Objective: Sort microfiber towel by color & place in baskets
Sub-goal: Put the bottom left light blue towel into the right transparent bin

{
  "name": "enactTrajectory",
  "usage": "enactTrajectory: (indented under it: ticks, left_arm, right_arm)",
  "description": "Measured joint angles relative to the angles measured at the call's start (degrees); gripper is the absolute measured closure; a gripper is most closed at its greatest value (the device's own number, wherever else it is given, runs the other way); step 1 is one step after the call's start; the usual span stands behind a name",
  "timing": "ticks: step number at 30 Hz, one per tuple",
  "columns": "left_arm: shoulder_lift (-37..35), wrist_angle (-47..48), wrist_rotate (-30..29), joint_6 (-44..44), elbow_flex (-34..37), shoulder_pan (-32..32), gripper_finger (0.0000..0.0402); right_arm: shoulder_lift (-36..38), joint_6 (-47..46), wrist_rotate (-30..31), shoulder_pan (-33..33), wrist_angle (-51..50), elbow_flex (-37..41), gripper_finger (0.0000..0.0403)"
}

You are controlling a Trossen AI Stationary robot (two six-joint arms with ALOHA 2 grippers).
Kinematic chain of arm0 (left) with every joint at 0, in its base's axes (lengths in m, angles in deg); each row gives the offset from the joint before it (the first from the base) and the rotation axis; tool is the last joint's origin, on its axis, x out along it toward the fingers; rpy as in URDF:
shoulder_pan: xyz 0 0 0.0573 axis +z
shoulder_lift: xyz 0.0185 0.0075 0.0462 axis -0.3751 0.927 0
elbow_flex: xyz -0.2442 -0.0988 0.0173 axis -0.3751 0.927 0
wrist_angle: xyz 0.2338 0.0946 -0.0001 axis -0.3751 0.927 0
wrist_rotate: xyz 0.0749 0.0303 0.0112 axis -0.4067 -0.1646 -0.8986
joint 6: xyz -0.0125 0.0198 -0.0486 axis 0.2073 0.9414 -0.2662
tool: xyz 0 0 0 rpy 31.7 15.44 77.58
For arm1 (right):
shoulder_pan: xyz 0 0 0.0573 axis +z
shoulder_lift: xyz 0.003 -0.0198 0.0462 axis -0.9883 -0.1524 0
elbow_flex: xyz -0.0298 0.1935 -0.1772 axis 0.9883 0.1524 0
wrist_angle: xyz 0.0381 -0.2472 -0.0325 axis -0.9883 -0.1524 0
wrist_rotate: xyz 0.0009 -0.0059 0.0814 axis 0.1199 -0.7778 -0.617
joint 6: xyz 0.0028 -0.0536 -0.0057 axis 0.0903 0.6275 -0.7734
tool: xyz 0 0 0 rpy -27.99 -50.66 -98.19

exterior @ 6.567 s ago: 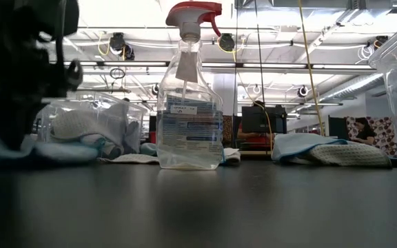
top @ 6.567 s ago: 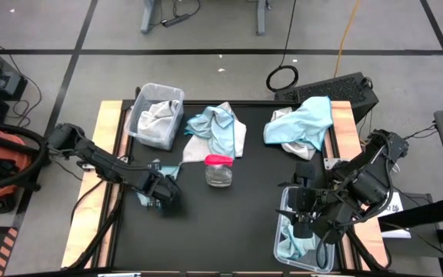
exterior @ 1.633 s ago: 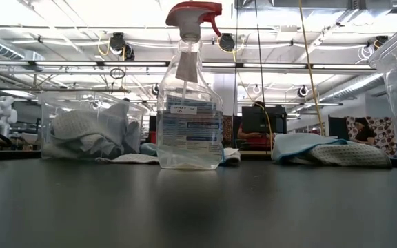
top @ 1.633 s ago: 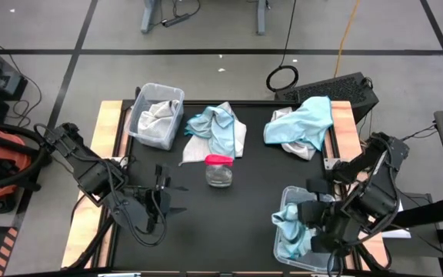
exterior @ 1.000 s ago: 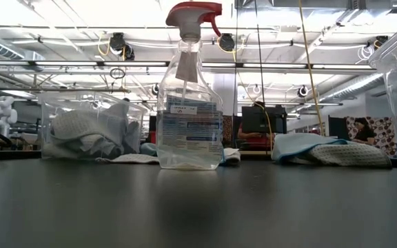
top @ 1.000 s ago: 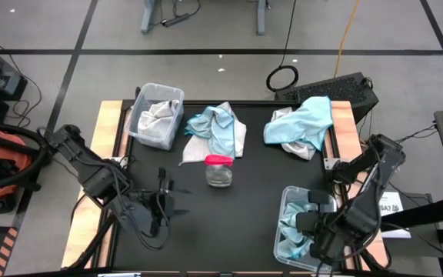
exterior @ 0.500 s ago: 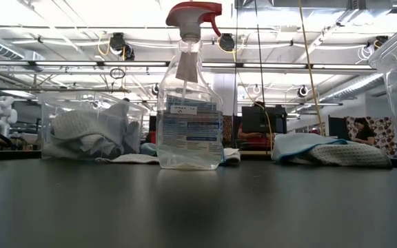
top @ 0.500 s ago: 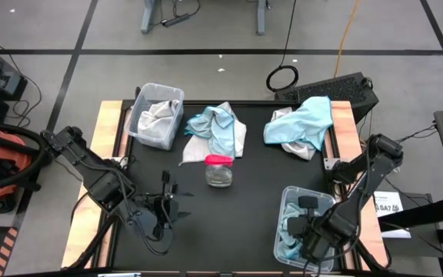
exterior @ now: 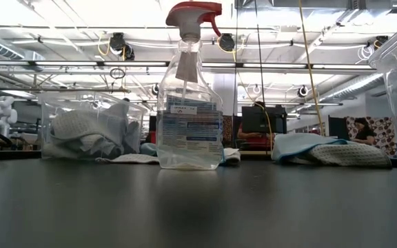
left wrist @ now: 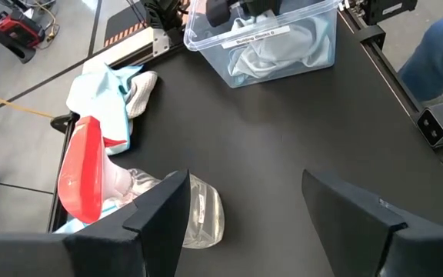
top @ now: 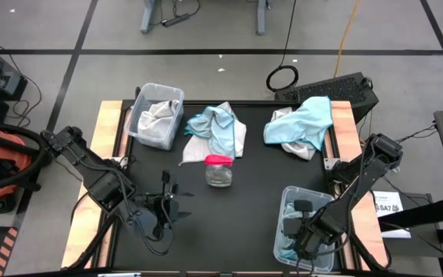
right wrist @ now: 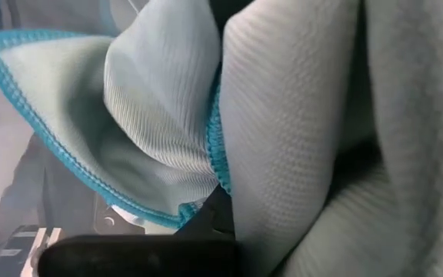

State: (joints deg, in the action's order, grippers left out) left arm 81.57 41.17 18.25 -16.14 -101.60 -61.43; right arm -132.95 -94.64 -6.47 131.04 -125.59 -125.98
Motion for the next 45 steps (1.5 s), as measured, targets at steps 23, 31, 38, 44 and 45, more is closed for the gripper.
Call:
enactTrajectory:
  ticks: [23, 31, 38, 44, 45]
  left_arm:
    - [0.0, -0.04, -0.15, -0.04, 0.0, 0.0, 0.0146]
    - [0.0, -0.18, -0.17, -0.02, 0.0, 0.0, 0.0146]
    - [-0.02, -0.23, -0.17, -0.04, 0.0, 0.0, 0.0146]
    - [-0.02, -0.22, -0.15, -0.04, 0.0, 0.0, 0.0146]
    - [-0.02, -0.22, -0.16, -0.04, 0.0, 0.0, 0.0146]
  right_arm:
    - [0.02, -0.58, -1.28, -0.01, 4.55, 2.72, 0.0255]
    - [0.02, -1.16, -1.46, -0.02, 1.39, -1.18, 0.0204]
    - [0.04, -0.56, -1.09, 0.0, -5.1, -7.84, 0.0204]
    - [0.04, -0.39, -1.04, 0.0, -9.79, -13.22, 0.0204]
    - [0.04, -0.37, -1.0, 0.0, -10.43, -13.97, 0.0204]
